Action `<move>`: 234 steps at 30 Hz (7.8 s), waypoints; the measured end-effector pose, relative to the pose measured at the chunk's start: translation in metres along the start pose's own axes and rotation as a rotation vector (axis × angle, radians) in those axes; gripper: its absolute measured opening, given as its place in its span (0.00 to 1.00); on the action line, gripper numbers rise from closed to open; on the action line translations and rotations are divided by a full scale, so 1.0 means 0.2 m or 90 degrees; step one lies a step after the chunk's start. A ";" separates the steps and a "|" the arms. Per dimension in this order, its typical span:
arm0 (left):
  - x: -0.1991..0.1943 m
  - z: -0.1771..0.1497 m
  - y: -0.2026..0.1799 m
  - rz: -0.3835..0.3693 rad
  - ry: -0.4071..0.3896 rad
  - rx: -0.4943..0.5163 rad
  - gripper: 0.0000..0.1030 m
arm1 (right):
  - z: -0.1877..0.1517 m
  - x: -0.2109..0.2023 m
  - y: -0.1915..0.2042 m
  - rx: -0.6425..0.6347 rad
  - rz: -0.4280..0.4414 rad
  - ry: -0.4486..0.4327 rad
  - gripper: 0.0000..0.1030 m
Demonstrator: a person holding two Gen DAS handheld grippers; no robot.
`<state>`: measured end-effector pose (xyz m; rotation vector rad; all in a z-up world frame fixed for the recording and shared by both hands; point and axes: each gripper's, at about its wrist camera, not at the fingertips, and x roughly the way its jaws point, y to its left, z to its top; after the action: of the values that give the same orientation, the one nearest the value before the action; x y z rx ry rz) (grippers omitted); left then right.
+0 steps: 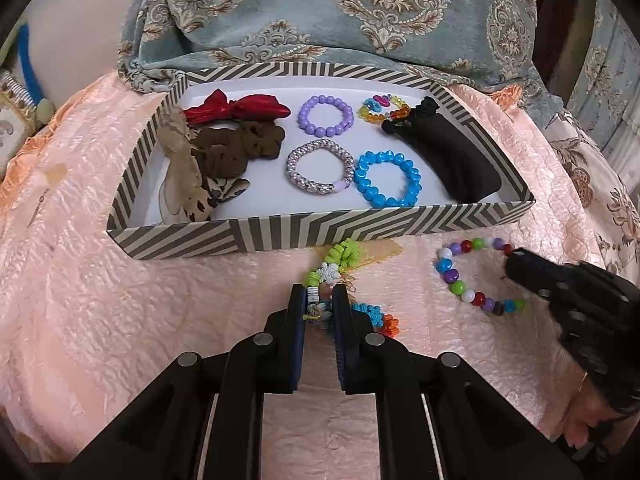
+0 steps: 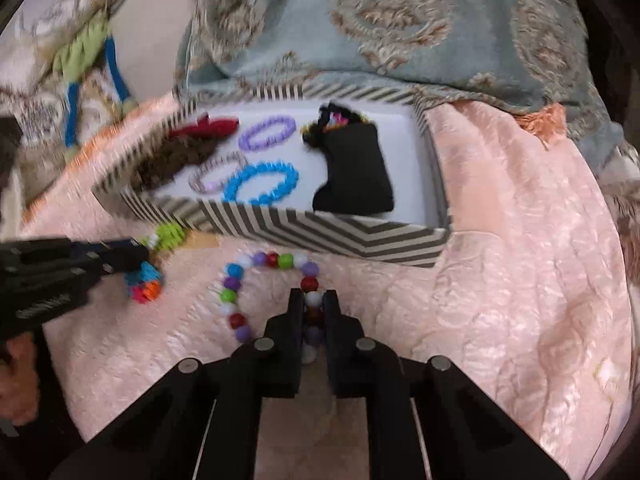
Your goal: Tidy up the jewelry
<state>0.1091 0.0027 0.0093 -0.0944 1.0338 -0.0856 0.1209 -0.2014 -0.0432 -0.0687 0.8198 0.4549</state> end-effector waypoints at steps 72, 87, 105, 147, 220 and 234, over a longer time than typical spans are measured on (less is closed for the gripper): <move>0.03 -0.02 -0.05 0.070 -0.007 0.036 0.00 | -0.06 -0.02 0.09 0.011 0.029 0.003 0.09; 0.03 -0.03 -0.05 0.070 -0.007 0.036 0.00 | -0.05 -0.01 0.15 -0.011 0.033 0.009 0.09; 0.03 -0.03 -0.06 0.073 -0.008 0.038 0.00 | -0.06 -0.02 0.14 -0.009 0.026 0.009 0.09; 0.07 0.84 0.05 0.004 -0.089 -0.044 0.00 | 0.61 0.21 0.01 0.078 0.105 -0.037 0.09; 0.34 0.73 0.08 0.116 -0.003 0.005 0.47 | 0.60 0.32 -0.02 0.053 -0.001 0.021 0.54; -0.18 0.50 0.15 0.106 -0.101 -0.051 0.67 | 0.52 0.07 0.00 0.048 -0.009 0.028 0.88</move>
<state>0.1776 0.0403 0.0884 -0.0860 0.8837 0.1136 0.2005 -0.1725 0.0176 -0.0143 0.8778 0.4096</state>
